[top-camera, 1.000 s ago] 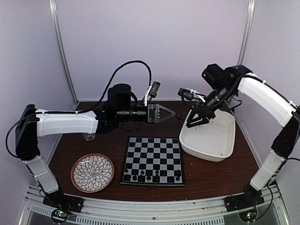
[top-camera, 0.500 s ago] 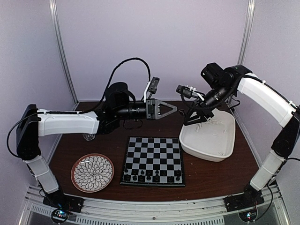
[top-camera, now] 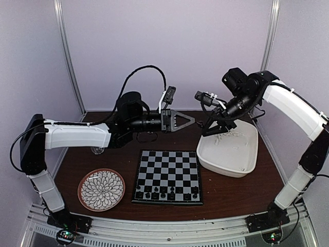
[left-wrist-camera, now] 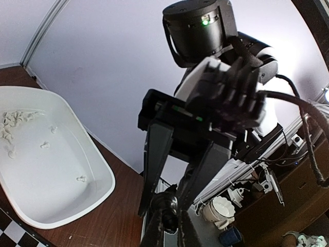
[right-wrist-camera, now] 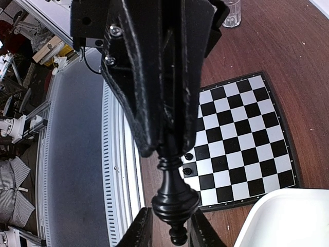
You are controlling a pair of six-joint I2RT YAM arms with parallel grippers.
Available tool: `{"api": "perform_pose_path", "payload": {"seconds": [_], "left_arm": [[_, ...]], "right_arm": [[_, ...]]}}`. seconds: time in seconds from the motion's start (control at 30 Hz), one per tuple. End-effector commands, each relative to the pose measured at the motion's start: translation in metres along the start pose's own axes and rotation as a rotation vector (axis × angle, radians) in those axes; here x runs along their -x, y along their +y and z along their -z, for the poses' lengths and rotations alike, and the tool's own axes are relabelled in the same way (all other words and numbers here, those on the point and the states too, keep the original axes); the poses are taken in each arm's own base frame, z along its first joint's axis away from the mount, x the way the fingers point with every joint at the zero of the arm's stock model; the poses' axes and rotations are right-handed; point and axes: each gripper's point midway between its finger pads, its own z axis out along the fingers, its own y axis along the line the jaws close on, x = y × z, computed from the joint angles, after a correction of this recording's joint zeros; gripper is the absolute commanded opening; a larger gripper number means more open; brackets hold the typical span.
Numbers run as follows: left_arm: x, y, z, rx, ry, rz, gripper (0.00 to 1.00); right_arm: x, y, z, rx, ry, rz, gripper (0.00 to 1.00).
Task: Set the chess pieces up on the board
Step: Pick up the bishop from the chess pile.
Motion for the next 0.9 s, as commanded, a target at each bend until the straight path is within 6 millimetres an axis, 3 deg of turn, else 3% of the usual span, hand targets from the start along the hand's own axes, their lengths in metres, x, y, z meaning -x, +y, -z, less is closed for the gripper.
{"api": "perform_pose_path", "payload": {"seconds": [0.0, 0.13, 0.3, 0.5, 0.67, 0.87], "left_arm": [[0.001, 0.001, 0.000, -0.035, -0.009, -0.001, 0.00], [-0.001, 0.002, 0.000, -0.031, -0.008, 0.003, 0.00], [0.000, 0.002, 0.000, -0.031, -0.012, 0.004, 0.00], [0.000, 0.001, 0.001, -0.024, -0.002, -0.004, 0.00], [-0.009, 0.007, 0.011, 0.094, 0.077, -0.055, 0.00], [-0.046, 0.032, 0.044, 0.349, 0.282, -0.134, 0.00]], "right_arm": [[0.010, 0.015, 0.011, -0.002, -0.041, 0.043, 0.29], [0.010, 0.015, 0.012, -0.006, -0.040, 0.040, 0.25], [0.007, 0.011, 0.008, -0.011, -0.029, 0.021, 0.11], [-0.002, -0.003, 0.001, -0.044, -0.007, -0.016, 0.05], [-0.025, -0.033, -0.005, -0.100, 0.046, -0.086, 0.03], [-0.058, -0.078, 0.008, -0.178, 0.054, -0.218, 0.03]]}}
